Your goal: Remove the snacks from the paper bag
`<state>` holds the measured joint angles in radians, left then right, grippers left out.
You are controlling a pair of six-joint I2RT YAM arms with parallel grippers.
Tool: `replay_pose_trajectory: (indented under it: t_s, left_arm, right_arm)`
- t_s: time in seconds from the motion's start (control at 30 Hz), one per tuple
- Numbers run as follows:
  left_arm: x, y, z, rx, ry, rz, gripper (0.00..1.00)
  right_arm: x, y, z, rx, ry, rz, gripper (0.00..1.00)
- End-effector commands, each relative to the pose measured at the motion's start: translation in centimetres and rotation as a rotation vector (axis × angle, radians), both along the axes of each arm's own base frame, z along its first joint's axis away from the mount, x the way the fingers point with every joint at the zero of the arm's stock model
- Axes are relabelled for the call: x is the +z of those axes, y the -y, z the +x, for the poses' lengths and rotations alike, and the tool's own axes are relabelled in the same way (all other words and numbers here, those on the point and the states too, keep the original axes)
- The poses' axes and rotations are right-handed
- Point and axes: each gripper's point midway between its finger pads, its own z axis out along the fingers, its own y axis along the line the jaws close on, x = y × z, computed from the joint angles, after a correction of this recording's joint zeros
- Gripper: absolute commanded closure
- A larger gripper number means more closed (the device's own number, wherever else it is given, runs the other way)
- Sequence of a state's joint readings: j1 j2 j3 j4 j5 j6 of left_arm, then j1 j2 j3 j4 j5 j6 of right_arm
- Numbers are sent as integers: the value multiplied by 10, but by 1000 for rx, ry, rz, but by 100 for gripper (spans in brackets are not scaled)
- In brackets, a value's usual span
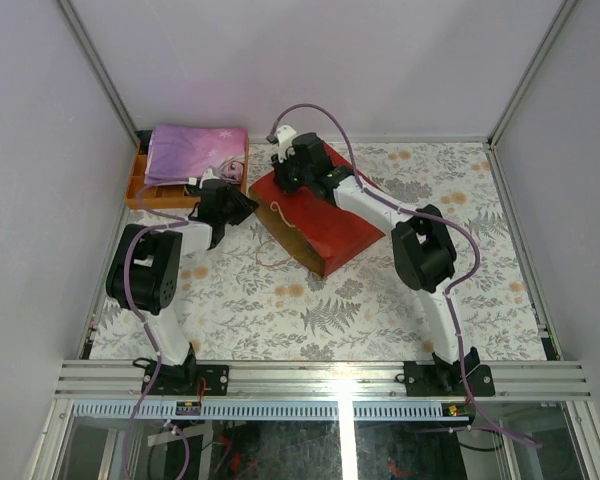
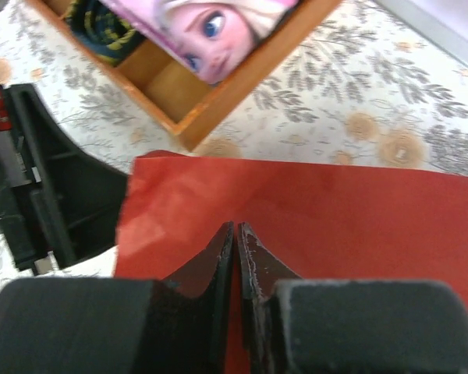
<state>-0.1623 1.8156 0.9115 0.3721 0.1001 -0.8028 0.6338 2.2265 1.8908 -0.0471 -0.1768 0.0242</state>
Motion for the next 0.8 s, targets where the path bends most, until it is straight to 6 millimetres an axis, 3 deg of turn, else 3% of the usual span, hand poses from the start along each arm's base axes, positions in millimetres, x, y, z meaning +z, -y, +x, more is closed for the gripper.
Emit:
replay_pose_trajectory:
  t_s: [0.0, 0.13, 0.23, 0.33, 0.43, 0.5, 0.63, 0.73, 0.77]
  left_arm:
    - [23, -16, 6, 39, 87, 35, 75]
    - [22, -21, 2, 41, 80, 45, 74]
    - [24, -22, -3, 34, 84, 47, 74]
    - [27, -21, -12, 20, 87, 58, 69]
    - [29, -23, -23, 8, 94, 73, 50]
    - [29, -26, -29, 18, 99, 106, 28]
    - [24, -34, -31, 23, 95, 215, 13]
    - [29, -37, -27, 13, 122, 314, 6]
    - [31, -36, -24, 5, 134, 350, 5]
  right_arm:
    - [15, -23, -23, 66, 2, 22, 89]
    - [23, -34, -38, 115, 12, 7, 88]
    - [32, -30, -41, 132, 23, -41, 85]
    - [59, -23, -44, 142, 62, -64, 73]
    - [102, -6, -44, 111, 152, -56, 34]
    - [136, 8, -47, 81, 212, -11, 20]
    - [181, 35, -63, 24, 287, 77, 12]
    - [195, 51, -80, 2, 314, 111, 8]
    - [186, 54, -85, 6, 301, 108, 6]
